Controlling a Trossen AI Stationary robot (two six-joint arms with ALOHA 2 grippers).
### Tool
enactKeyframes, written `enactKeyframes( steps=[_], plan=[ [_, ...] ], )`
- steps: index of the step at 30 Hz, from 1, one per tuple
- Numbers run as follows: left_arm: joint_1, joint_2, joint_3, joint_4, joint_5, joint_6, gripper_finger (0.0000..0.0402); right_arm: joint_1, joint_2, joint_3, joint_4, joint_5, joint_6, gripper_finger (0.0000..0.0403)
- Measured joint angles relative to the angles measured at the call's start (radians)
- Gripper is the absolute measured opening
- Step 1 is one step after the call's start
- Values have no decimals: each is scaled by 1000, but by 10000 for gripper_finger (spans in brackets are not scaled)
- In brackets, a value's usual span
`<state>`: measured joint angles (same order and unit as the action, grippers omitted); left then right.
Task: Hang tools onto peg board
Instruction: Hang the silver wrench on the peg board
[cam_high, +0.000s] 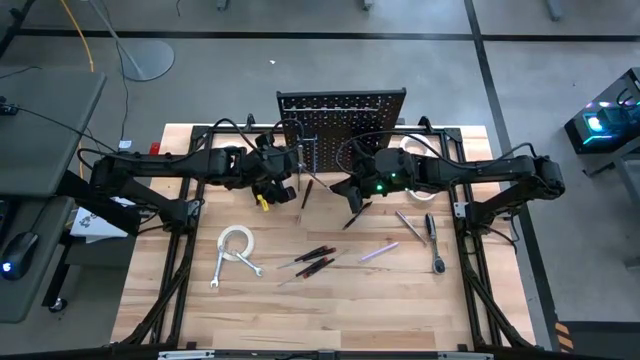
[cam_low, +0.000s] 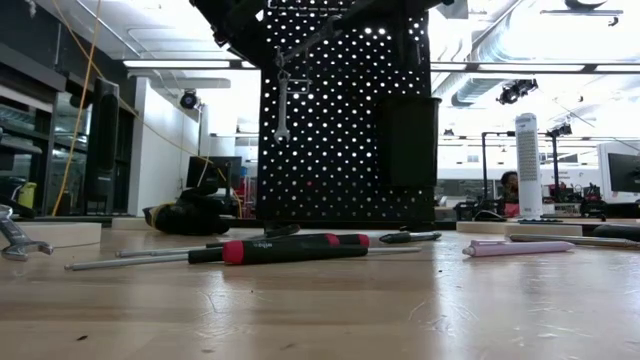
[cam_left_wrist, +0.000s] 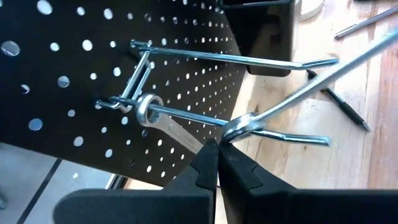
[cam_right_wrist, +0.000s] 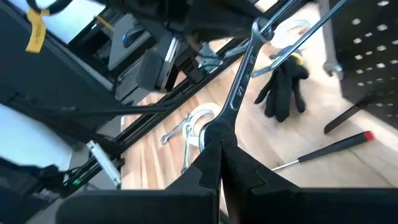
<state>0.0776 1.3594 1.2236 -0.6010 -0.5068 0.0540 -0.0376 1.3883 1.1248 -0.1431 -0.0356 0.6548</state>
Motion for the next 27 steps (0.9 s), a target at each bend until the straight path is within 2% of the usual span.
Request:
enactKeyframes(
  steps=[7, 18, 24, 27],
  plan=[
    [0, 0, 0, 3, 0, 0, 0, 1, 32, 0, 70, -96, -3, 0],
    [1, 0, 0, -14, 1, 3, 0, 2, 33, 0, 80, -105, -26, 0],
    [0, -24, 0, -60, 41, 3, 0, 2, 32, 0, 80, -105, -27, 0],
    [0, -36, 0, -72, 4, 4, 0, 1, 32, 0, 73, -105, -27, 0]
  ],
)
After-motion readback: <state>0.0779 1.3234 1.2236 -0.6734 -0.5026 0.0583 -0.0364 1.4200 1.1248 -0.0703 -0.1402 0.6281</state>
